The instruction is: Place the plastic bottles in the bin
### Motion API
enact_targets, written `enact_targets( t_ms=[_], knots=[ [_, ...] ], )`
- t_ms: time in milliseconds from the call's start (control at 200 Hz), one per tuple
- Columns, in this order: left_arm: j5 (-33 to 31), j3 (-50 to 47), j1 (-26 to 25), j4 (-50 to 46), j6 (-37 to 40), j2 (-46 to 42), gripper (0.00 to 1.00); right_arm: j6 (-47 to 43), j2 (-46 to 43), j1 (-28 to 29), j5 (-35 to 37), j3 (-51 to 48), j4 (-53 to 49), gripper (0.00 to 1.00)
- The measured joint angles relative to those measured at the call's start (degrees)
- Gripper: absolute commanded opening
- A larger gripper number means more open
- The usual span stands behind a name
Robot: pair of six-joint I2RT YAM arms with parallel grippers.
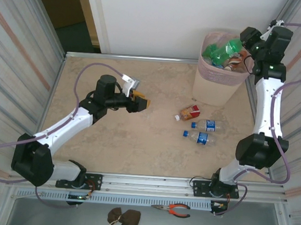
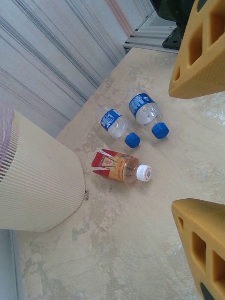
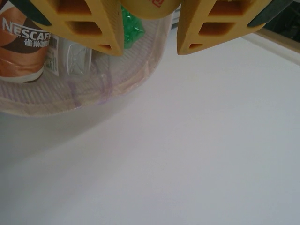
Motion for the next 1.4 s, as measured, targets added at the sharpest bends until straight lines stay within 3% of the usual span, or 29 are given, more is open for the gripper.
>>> enact_targets(
  t_ms=[361,481,546,887,1102,1398],
  knots=[
    [0.0,0.0,0.1,0.3,0.0,0.0,0.59,6.6,0.6,2.8,2.3,-14.7,9.7,0.08],
    [0.0,0.0,0.1,0.3,0.0,0.0,0.59,8.6,0.6,2.7,2.3,-18.6,12.7,0.19],
    [0.0,0.0,0.2,0.2,0.0,0.0,0.58,8.9,0.6,2.5,2.3,-20.0,13.7,0.3],
    [0.0,0.0,0.8,0.0,0.0,0.0,0.59,4.7,-2.2,2.3,5.1,-20.6,9.6,0.6],
    [0.1,0.0,0.8,0.0,0.0,0.0,0.58,-0.5,-6.7,2.4,7.9,-19.8,4.8,0.57],
    [0.2,0.0,0.8,0.0,0.0,0.0,0.59,-6.3,-5.9,6.4,5.4,-13.7,-0.3,0.43]
  ],
)
